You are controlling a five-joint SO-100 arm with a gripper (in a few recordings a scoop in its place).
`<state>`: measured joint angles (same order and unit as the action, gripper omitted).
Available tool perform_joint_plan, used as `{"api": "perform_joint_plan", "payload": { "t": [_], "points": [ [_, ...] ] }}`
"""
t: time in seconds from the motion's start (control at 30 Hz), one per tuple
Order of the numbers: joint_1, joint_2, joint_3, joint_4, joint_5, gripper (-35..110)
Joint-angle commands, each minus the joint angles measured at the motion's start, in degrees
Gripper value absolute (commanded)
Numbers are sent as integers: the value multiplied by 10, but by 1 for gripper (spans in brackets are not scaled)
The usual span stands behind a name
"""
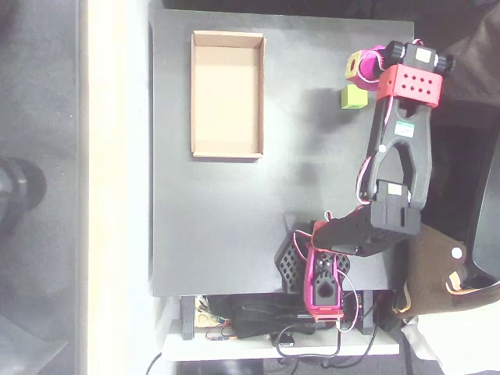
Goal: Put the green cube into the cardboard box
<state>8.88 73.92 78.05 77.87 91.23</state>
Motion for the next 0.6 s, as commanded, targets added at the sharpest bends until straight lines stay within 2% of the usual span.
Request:
{"api": "perform_joint_plan", "payload": {
  "t": [0.0,0.17,0.57],
  "points": [
    [7,-4,-13,-33,61,41],
    [6,-27,-12,-91,61,41],
    [-1,-73,-3,-85,67,40]
  ]
}}
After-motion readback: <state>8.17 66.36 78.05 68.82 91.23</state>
